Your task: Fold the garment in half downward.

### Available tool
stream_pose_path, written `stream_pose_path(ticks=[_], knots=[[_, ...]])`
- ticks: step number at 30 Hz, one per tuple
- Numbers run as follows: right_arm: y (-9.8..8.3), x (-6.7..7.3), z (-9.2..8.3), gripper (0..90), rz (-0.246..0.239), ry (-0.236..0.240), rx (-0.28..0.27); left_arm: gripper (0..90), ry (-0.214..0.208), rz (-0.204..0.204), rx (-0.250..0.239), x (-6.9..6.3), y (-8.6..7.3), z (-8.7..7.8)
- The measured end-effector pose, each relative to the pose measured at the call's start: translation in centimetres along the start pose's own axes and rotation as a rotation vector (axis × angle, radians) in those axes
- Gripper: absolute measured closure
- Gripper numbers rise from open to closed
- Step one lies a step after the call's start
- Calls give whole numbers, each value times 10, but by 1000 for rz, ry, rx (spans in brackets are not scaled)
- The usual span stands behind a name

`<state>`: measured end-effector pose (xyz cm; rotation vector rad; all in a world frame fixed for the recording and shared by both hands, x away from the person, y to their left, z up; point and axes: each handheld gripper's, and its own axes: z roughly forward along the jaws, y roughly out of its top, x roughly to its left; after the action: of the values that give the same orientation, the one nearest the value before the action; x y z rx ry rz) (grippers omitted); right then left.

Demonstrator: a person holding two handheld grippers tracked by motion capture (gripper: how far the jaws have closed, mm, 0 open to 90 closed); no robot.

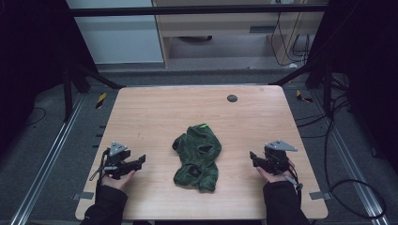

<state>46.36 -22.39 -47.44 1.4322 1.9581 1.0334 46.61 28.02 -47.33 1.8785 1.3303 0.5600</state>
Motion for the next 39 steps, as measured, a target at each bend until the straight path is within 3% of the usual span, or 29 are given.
stream_pose_path(ticks=[10,17,29,39], knots=[[9,14,-3,392,-22,64,-23,331,-52,36,-5,-15,5,-2],[21,23,-2,385,-31,107,-20,339,-89,34,-20,-17,16,-3],[49,34,-3,375,-68,148,-50,344,-111,78,-20,-23,38,4],[71,44,7,384,-72,176,-59,346,-127,84,-45,-32,59,14]])
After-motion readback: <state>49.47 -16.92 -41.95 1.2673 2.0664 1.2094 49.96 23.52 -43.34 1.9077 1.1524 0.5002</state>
